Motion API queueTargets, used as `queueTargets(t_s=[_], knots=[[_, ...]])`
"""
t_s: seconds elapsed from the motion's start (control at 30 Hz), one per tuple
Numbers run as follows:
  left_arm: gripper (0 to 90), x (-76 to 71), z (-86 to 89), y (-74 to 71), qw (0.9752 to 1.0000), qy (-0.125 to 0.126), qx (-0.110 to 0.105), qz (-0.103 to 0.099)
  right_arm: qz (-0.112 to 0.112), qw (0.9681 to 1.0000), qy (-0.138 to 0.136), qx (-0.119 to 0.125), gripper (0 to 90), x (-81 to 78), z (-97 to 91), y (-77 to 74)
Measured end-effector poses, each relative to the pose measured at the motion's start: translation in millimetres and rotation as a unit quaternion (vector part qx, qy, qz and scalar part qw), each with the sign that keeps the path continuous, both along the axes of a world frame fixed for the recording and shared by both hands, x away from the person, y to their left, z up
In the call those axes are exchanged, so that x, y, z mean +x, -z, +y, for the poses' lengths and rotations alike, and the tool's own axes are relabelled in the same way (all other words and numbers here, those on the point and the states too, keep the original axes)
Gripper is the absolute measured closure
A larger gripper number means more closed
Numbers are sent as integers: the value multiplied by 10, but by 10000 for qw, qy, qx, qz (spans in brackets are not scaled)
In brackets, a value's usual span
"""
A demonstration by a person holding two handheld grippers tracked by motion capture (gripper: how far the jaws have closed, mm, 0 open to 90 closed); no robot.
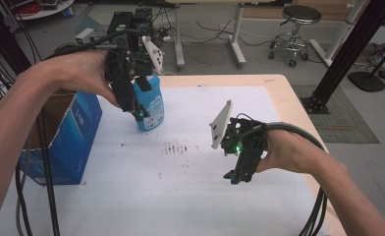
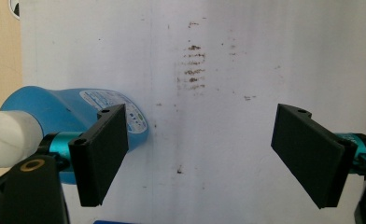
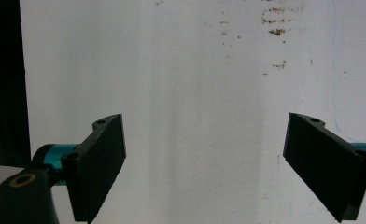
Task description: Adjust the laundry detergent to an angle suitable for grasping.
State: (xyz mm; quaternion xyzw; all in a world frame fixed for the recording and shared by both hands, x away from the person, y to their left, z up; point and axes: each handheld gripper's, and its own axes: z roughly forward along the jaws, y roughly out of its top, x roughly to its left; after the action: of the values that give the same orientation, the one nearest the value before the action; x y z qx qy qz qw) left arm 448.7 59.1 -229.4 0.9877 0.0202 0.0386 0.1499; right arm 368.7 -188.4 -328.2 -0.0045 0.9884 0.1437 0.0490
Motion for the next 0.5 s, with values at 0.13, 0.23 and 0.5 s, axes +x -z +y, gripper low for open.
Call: queueTargets(t_s=[0.13,0.23,0.5], knots=[[190,-6,5,-1,10000,-7,12,-18,-27,10000,-68,-25,122,-1,3,-16],[191,-6,6,-1,10000,-8,24,-27,-26,10000,-43,-24,122,-8,11,-28],[191,0,41,-14,10000,-62,16,-38,-34,10000,-42,-16,122,12,21,-17]])
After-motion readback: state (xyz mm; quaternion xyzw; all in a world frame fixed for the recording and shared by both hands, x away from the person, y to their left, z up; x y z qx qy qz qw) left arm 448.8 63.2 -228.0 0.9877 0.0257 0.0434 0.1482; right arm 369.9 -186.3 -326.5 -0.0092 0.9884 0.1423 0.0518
